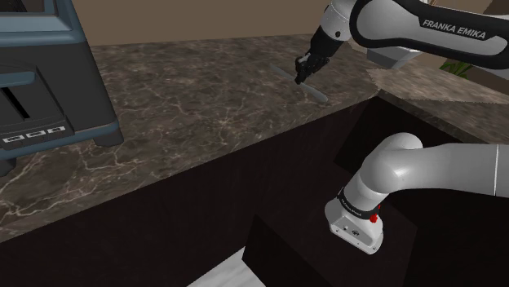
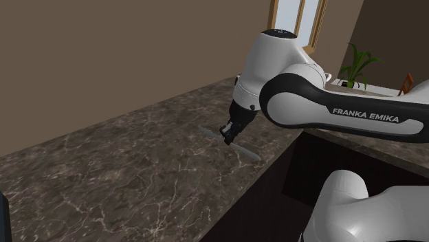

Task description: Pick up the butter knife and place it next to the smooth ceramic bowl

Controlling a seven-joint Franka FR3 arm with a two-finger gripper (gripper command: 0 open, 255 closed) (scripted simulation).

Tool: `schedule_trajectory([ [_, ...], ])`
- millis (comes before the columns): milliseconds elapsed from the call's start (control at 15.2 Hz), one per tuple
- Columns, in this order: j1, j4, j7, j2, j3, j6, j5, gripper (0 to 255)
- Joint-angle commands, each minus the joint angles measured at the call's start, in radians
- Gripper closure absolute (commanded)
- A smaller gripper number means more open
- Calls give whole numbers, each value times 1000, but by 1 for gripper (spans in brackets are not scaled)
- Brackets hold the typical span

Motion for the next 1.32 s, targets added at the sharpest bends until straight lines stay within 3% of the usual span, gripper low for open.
schedule_trajectory([
  [0,0,0,0,0,0,0,0,255],
  [1254,-15,314,-5,97,-14,-217,-16,255],
])
